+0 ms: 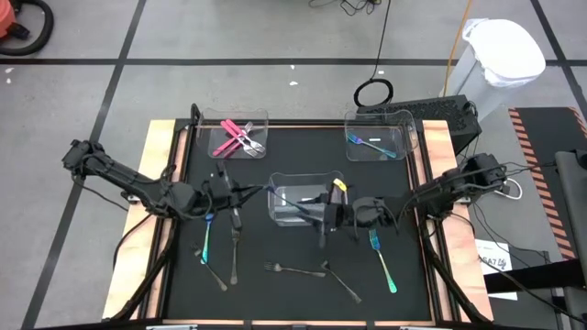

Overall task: Sort silverware by color (type)
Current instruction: Put the blue fork into the right transparent bin

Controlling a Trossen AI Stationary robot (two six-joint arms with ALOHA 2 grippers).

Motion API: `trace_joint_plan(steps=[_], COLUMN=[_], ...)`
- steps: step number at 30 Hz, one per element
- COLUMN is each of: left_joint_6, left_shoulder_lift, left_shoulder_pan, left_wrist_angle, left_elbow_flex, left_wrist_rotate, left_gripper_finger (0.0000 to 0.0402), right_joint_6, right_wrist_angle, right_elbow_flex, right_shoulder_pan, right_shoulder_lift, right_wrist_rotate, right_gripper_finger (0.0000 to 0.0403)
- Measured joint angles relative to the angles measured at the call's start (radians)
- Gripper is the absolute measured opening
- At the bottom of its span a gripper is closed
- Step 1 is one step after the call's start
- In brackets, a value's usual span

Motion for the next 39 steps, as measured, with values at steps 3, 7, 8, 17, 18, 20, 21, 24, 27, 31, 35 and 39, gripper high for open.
trace_joint_plan(steps=[3,7,8,17,18,20,21,24,27,31,35,39], left_joint_6=[0.031,0.055,0.059,0.14,0.146,0.147,0.153,0.16,0.156,0.153,0.152,0.152], left_shoulder_lift=[0.001,0.001,0.001,0.001,0.001,0.001,0.001,0.001,0.002,0.0,0.0,0.0], left_shoulder_pan=[-0.013,-0.028,-0.03,-0.064,-0.067,-0.069,-0.07,-0.075,-0.074,-0.075,-0.074,-0.074], left_wrist_angle=[-0.003,-0.002,-0.001,0.043,0.048,0.054,0.054,0.059,0.059,0.068,0.066,0.064], left_elbow_flex=[0.0,0.0,0.0,0.0,0.0,0.0,0.0,0.0,0.0,0.0,0.0,0.0], left_wrist_rotate=[-0.043,-0.053,-0.054,-0.097,-0.099,-0.098,-0.098,-0.098,-0.099,-0.099,-0.099,-0.099], left_gripper_finger=[0.0003,0.0003,0.0003,0.0002,0.0002,0.0002,0.0002,0.0002,0.0002,0.0002,0.0002,0.0001], right_joint_6=[0.052,0.093,0.101,0.152,0.154,0.17,0.182,0.219,0.246,0.242,0.228,0.22], right_wrist_angle=[0.015,0.028,0.03,-0.017,-0.03,-0.041,-0.056,-0.077,-0.102,-0.123,-0.123,-0.123], right_elbow_flex=[0.0,0.0,0.0,0.0,0.0,0.0,0.0,0.0,0.001,0.001,0.001,0.001], right_shoulder_pan=[-0.008,-0.009,-0.009,-0.01,-0.01,-0.012,-0.014,-0.022,-0.03,-0.038,-0.039,-0.04], right_shoulder_lift=[0.0,0.0,0.0,-0.033,-0.038,-0.048,-0.056,-0.066,-0.068,-0.068,-0.068,-0.068], right_wrist_rotate=[-0.01,-0.012,-0.013,-0.012,-0.013,-0.013,-0.012,-0.036,-0.048,-0.053,-0.043,-0.043], right_gripper_finger=[0.016,0.0157,0.0154,0.0066,0.0053,0.0027,0.0016,0.0012,0.0036,0.0069,0.0074,0.004])
